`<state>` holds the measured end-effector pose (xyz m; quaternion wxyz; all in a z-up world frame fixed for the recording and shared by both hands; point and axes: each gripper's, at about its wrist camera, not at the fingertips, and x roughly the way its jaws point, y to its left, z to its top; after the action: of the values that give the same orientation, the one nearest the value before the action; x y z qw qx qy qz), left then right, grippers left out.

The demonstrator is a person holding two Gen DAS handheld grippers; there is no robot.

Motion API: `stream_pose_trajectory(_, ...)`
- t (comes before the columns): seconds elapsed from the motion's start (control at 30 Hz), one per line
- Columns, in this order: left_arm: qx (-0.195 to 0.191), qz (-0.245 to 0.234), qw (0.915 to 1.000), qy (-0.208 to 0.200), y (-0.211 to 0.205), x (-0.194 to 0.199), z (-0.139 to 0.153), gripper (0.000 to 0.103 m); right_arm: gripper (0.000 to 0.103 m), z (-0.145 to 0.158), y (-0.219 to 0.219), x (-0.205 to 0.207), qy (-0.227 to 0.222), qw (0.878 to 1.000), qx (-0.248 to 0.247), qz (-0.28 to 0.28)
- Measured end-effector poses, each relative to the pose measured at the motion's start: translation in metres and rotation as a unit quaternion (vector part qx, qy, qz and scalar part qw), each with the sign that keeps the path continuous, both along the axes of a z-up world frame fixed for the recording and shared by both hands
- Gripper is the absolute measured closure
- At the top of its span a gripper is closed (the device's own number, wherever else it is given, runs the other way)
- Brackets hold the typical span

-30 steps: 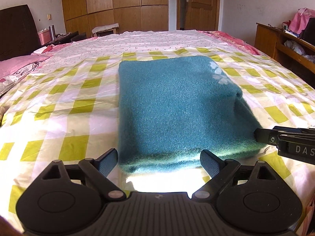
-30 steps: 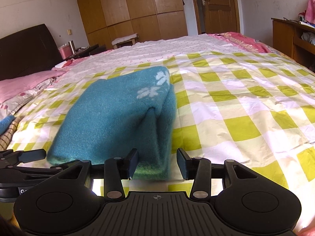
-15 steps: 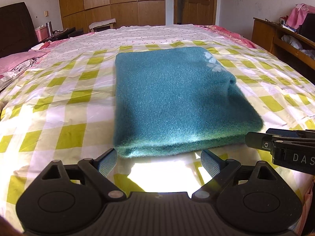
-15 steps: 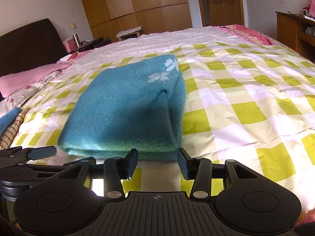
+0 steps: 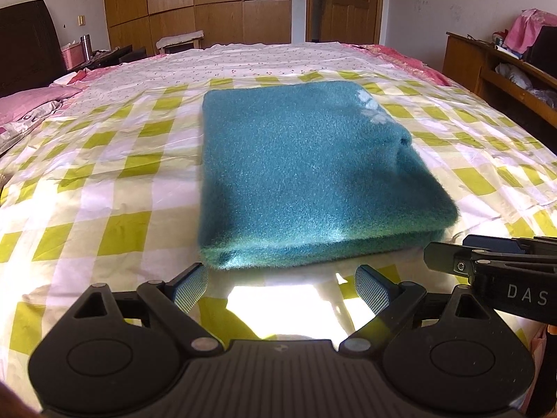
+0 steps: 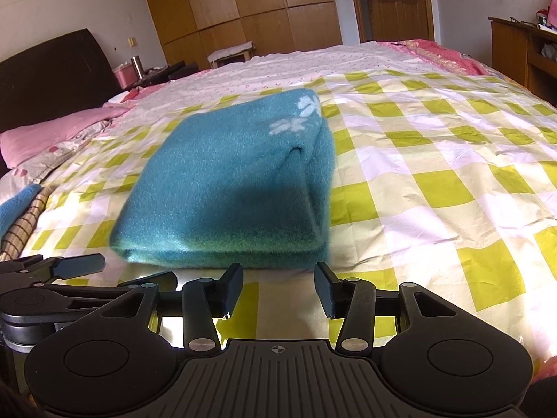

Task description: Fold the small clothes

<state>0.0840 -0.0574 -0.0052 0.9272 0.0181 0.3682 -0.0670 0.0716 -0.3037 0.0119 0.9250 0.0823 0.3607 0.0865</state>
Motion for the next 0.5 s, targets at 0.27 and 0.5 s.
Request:
stream_pose_trajectory(0.27,0.000,-0.002,1.0000,0.004,0.0016,-0.0027,-0.0026,0.005,0.058,-0.0038,0.0006,-0.0055,0.011,1.000,0.003,-0.002)
stream_pose_trajectory(0.5,0.003,-0.002,1.0000,0.008,0.0012,-0.0059,-0.0041,0.005,0.057,-0.0051,0.0027,-0.0093,0.021,1.000,0.002,0.000)
